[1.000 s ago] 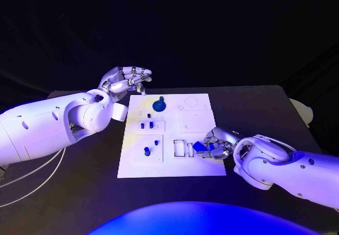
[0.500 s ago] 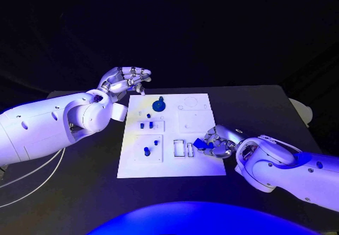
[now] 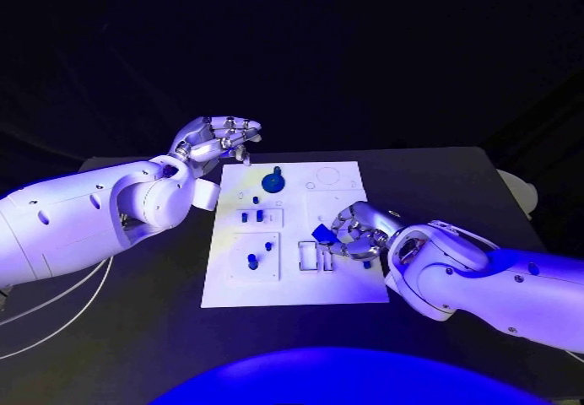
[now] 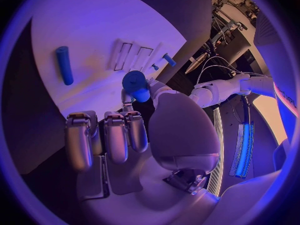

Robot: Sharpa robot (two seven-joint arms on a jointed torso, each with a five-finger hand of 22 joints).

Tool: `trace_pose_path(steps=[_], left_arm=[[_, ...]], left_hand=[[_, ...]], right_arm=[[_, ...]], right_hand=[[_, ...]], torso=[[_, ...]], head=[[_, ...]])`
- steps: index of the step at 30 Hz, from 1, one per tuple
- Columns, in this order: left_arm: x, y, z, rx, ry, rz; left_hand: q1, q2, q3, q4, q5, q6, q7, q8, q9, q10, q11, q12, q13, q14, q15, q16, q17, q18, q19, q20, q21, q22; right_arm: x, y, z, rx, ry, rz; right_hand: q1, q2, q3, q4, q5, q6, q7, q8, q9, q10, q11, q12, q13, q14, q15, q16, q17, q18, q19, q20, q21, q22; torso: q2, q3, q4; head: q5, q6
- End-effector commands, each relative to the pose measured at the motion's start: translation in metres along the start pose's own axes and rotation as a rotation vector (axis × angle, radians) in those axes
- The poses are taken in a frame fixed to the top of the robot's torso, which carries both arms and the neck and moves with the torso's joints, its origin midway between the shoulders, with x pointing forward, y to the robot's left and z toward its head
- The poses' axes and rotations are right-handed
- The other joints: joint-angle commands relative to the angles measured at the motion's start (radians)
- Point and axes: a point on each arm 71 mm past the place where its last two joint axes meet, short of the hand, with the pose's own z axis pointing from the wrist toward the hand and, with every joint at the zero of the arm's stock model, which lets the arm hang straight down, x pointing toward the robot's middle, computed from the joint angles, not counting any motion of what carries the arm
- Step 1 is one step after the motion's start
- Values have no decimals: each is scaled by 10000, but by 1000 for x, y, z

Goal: Assemble the parts on the task board

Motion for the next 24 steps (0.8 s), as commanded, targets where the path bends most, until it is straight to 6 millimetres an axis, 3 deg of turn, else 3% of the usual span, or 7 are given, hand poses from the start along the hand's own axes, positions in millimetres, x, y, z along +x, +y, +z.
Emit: trace_pose_path(steps=[1,7,10,24], left_arm=[[4,-1,1,84,215,-152],[4,-1,0,78,226,-158],[4,-1,0,75,227,-159],[4,-1,-1,53,236,-164]], left_hand=[[-28,102,-38,21,53,16,-18,42,10,-63,16,66,12,-57,-17,-36,-12,65,44,-24,-40,-8],[-31,106,-37,25,55,7,-15,38,8,-70,18,67,13,-58,-16,-36,-13,65,45,-24,-43,-10],[-31,106,-37,25,55,7,-15,38,8,-70,18,67,13,-58,-16,-36,-13,65,45,-24,-43,-10],[-31,106,-37,25,55,7,-15,38,8,-70,18,67,13,-58,-16,-36,-13,65,45,-24,-43,-10]], right_arm=[[10,1,3,96,853,96],[20,6,10,167,1370,10],[23,6,13,246,1481,-30],[29,7,21,466,1636,-323]], right_hand=[[-311,40,-55,35,-2,347,-276,109,51,544,-71,34,1876,973,-73,50,2215,-119,897,-54,27,2362],[-956,163,-159,40,-157,509,-336,220,110,528,-115,-7,1852,971,-105,45,2203,-117,894,-71,17,2358],[-1170,202,-199,44,-191,562,-370,281,148,529,-144,-15,1853,969,-130,43,2197,-116,893,-90,15,2358],[-1437,244,-252,39,-214,690,-450,452,252,516,-212,-49,1833,965,-185,35,2174,-111,887,-136,-5,2347]], torso=[[19,-10,19],[9,-17,-12],[13,-3,-16],[5,12,-10]], head=[[34,-12],[101,-12],[123,-12],[159,-12]])
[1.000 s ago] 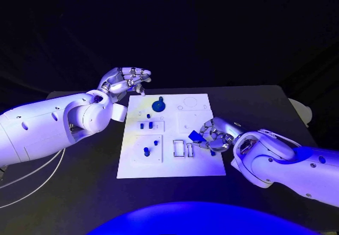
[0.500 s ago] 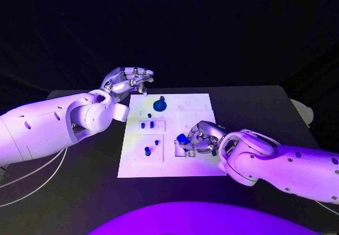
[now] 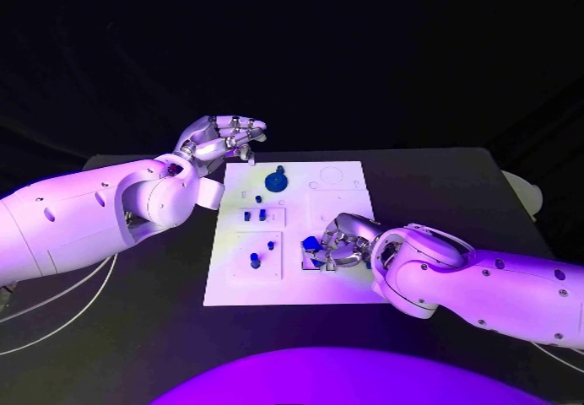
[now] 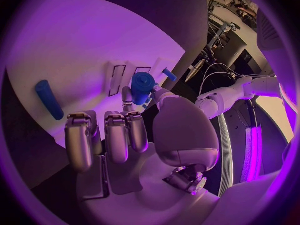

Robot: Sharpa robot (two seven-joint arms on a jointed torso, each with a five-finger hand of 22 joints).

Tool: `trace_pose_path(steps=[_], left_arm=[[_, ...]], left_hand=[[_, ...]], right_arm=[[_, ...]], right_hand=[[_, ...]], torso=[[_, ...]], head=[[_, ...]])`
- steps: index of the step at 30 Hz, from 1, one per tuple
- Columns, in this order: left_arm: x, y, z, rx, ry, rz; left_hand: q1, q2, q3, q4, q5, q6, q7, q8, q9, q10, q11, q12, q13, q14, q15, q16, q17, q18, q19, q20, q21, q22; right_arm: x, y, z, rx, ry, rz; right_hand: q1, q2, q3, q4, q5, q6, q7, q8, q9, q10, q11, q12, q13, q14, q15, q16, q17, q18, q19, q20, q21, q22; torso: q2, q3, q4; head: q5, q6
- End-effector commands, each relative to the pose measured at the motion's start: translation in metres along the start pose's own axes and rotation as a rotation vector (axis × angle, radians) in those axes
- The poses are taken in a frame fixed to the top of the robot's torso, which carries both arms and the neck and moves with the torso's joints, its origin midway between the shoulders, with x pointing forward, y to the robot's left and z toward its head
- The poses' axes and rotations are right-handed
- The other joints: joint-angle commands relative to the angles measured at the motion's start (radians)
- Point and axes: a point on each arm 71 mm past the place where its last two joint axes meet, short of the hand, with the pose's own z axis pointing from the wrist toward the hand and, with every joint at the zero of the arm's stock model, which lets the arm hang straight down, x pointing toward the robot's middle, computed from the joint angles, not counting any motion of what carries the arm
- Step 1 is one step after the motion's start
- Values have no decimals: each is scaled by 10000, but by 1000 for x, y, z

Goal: Assemble the parts on the task board

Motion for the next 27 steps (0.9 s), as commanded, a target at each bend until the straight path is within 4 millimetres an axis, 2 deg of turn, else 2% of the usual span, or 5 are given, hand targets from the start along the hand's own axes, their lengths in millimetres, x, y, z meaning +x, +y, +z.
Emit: trace_pose_path(steps=[1,8,15,21,27], left_arm=[[2,-1,0,52,172,-130],[2,-1,0,43,158,-124],[2,-1,0,36,160,-125],[2,-1,-1,29,162,-127],[1,-1,-1,25,156,-124]], left_hand=[[-31,106,-38,26,55,7,-15,38,10,-70,18,67,15,-58,-16,-36,-14,64,45,-24,-43,-11],[-31,106,-38,26,55,7,-15,38,10,-70,18,67,15,-58,-16,-36,-14,64,45,-24,-43,-11],[-39,118,-36,39,57,-7,-10,36,8,-88,23,76,18,-62,-12,-33,-18,63,47,-21,-54,-17],[-13,164,-7,40,73,-17,-11,38,7,-110,21,91,24,-61,-12,-26,-21,65,58,-21,-63,-23],[-13,164,-7,40,73,-17,-11,38,7,-110,21,91,24,-61,-12,-26,-21,65,58,-21,-63,-23]], right_arm=[[3,-1,1,138,296,-245],[5,-1,2,224,428,-338],[4,-3,3,426,324,-382],[3,-2,4,401,92,-353],[1,-1,4,334,-167,-379]], right_hand=[[-130,-23,-53,9,-53,543,-443,62,27,513,-74,-48,1834,930,-76,35,2175,-112,888,-64,-4,2351],[-456,-24,-167,20,-56,534,-479,168,106,493,-110,-91,1804,931,-113,35,2183,-112,887,-103,-8,2351],[-1245,34,-601,32,533,455,-510,319,235,439,-140,-189,1731,919,-145,17,2126,-99,868,-142,-61,2320],[-2487,97,-1468,46,-941,259,-479,426,344,334,-99,-341,1616,917,-123,10,2119,-75,832,-125,-159,2262],[-2710,176,-1833,41,-1299,142,-439,446,371,237,-76,-474,1506,911,-94,0,2093,-61,811,-103,-217,2228]], torso=[[-3,4,1],[-3,5,-10],[-5,0,-8],[-7,-3,0],[-1,-2,-1]], head=[[18,1],[39,1],[26,1],[12,1],[-5,1]])
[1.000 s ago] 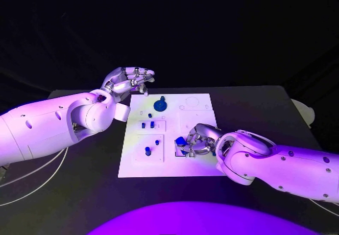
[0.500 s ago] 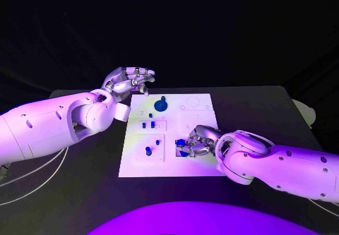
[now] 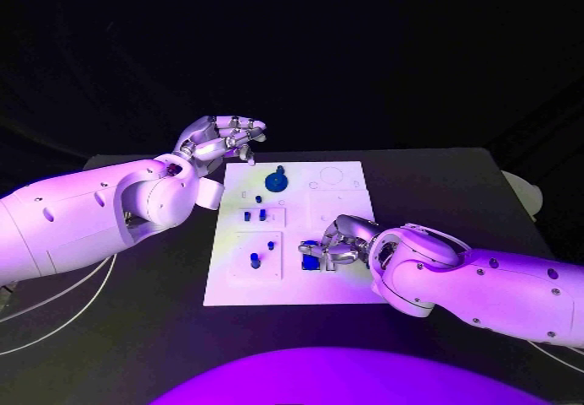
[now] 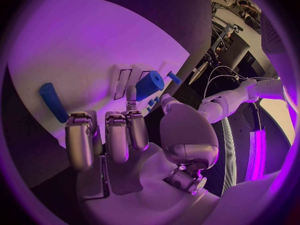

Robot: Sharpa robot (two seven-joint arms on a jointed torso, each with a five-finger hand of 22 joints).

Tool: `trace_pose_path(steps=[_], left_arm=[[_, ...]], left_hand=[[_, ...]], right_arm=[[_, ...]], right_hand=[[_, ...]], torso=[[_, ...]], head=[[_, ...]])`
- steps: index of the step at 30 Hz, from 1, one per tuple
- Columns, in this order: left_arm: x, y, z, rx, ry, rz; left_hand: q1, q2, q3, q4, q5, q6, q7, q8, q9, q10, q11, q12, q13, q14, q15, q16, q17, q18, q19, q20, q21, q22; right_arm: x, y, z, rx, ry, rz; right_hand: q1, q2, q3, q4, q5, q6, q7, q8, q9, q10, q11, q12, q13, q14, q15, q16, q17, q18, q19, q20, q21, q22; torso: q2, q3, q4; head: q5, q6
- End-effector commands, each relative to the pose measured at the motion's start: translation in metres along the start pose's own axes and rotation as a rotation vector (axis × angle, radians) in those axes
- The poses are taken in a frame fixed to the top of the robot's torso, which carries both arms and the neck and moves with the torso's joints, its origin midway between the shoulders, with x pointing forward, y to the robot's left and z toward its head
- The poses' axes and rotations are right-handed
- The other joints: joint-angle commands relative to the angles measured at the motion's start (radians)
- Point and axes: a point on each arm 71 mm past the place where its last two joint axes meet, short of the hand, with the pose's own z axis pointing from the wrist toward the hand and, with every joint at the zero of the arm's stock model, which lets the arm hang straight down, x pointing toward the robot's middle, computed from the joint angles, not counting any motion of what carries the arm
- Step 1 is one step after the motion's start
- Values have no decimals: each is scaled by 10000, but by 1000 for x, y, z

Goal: Assemble the parts on the task board

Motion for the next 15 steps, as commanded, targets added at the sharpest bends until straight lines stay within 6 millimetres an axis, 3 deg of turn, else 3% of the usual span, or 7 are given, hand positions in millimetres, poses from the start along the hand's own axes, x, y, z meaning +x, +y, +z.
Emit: trace_pose_path(steps=[1,5,9,12,15], left_arm=[[2,-1,0,50,152,-120],[2,-1,0,53,159,-123],[2,-1,0,54,153,-120],[1,-1,0,51,132,-112],[0,-1,-1,51,114,-104]], left_hand=[[-2,69,-7,40,35,-17,-11,39,9,-75,-13,44,15,-61,-13,-26,-13,65,58,-21,-63,-14],[-2,69,-7,40,35,-17,-11,39,9,-75,-13,44,15,-61,-13,-26,-13,65,58,-21,-63,-14],[-3,79,-4,45,36,-20,-8,40,9,-84,-10,49,17,-61,-11,-23,-14,65,61,-20,-67,-17],[-8,77,-6,49,36,-25,-4,39,8,-90,-8,52,18,-62,-10,-22,-15,65,62,-19,-70,-18],[-8,77,-6,49,36,-25,-4,39,8,-90,-8,52,18,-62,-10,-22,-15,65,62,-19,-70,-18]], right_arm=[[-2,1,0,-41,-340,-143],[-2,2,-3,-228,-443,-125],[-3,2,-9,-508,-517,-12],[-4,1,-14,-641,-565,51],[-6,-1,-21,-825,-569,88]], right_hand=[[-91,-5,-60,-2,-45,-93,19,21,10,192,-31,-67,1478,911,-21,-1,2094,-55,804,-29,-76,2210],[129,56,-132,-19,30,-139,35,33,22,194,-22,-68,1489,912,-7,-1,2100,-59,810,-17,-63,2221],[1174,185,-64,-68,1104,-47,-33,228,123,251,-69,-10,1566,912,-49,-4,2099,-66,823,-37,-40,2243],[1354,188,-75,-63,1161,-45,-44,266,144,263,-82,2,1583,914,-57,-3,2105,-67,825,-47,-38,2247],[2123,192,-74,-81,1229,17,-118,469,274,313,-146,48,1644,923,-110,6,2143,-78,844,-95,4,2280]], torso=[[4,1,2],[2,4,2],[11,14,18],[0,13,-2],[-5,6,-20]], head=[[-20,2],[-26,2],[-31,2],[-8,2],[1,2]])
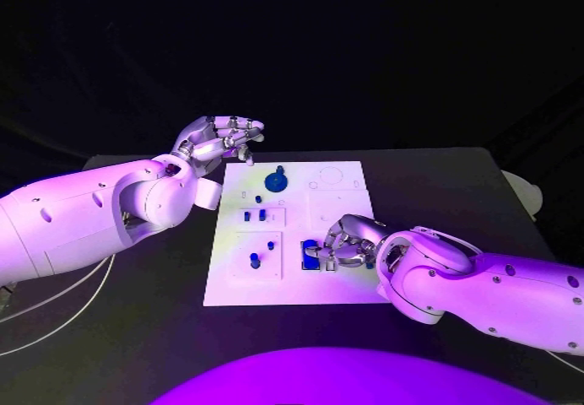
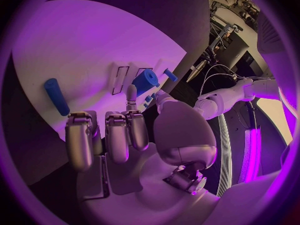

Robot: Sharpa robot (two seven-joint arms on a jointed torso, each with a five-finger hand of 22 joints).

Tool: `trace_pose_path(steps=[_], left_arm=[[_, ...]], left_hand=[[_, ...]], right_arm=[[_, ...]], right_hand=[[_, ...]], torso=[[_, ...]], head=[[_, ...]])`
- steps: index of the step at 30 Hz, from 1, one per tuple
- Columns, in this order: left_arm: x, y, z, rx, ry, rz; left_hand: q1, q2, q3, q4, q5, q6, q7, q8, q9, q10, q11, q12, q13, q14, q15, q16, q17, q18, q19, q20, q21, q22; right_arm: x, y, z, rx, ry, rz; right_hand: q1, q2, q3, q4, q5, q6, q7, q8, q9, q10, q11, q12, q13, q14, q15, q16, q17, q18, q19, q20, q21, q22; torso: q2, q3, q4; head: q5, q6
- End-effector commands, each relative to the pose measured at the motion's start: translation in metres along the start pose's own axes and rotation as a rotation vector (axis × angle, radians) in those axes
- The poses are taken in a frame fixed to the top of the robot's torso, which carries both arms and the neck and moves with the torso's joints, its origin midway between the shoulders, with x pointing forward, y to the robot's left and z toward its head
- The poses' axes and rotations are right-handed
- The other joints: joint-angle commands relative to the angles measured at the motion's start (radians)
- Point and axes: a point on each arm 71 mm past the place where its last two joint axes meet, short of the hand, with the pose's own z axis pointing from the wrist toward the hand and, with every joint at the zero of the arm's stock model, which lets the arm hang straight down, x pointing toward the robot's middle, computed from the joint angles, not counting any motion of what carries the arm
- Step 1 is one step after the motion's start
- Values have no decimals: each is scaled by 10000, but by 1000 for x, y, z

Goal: Assemble the parts on the task board

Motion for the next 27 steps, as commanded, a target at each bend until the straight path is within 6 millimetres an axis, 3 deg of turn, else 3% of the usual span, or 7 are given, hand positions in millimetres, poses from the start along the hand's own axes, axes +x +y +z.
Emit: trace_pose_path(steps=[1,7,10,17,27], left_arm=[[2,-1,0,60,142,-114],[1,-1,0,59,115,-103],[0,-1,0,65,87,-90],[0,-1,0,94,48,-73],[0,-1,-1,98,42,-70]], left_hand=[[-8,78,-6,49,36,-25,-4,39,9,-90,-8,52,10,-62,-10,-22,-16,64,62,-19,-30,-10],[-8,78,-6,49,36,-25,-4,39,9,-90,-8,52,10,-62,-10,-22,-16,64,62,-19,-30,-10],[-4,83,-2,49,40,-29,-3,40,9,-98,-7,58,12,-65,-8,-21,-18,64,63,-18,-35,-13],[-4,83,-2,49,40,-29,-3,40,9,-98,-7,58,12,-65,-8,-21,-18,64,63,-18,-35,-13],[-4,83,-2,49,40,-29,-3,40,9,-98,-7,58,12,-65,-8,-21,-18,64,63,-18,-35,-13]], right_arm=[[-2,2,-6,-544,-179,-30],[-2,-1,-13,-649,56,-79],[-2,-1,-14,-658,189,-119],[-1,-3,-11,-565,291,-168],[8,-1,-2,-402,453,-217]], right_hand=[[481,-2,18,-68,35,10,-95,134,84,318,-83,67,1654,961,-81,8,2151,-78,844,-104,41,2280],[1079,-93,-1,-85,-4,21,-143,279,192,370,-128,124,1721,970,-119,18,2191,-91,864,-140,89,2315],[1136,-82,2,-73,38,24,-149,298,206,367,-133,119,1719,970,-125,19,2193,-91,863,-145,86,2314],[1199,-57,-2,-49,130,39,-159,335,231,377,-141,129,1732,970,-132,18,2190,-93,867,-151,96,2322],[1257,52,10,-37,282,83,-190,418,282,387,-166,136,1743,970,-151,17,2190,-92,867,-166,92,2321]], torso=[[-9,-3,-22],[-6,7,-33],[-4,8,-46],[-4,-2,-6],[11,-8,13]], head=[[27,2],[32,2],[39,2],[-11,2],[67,2]])
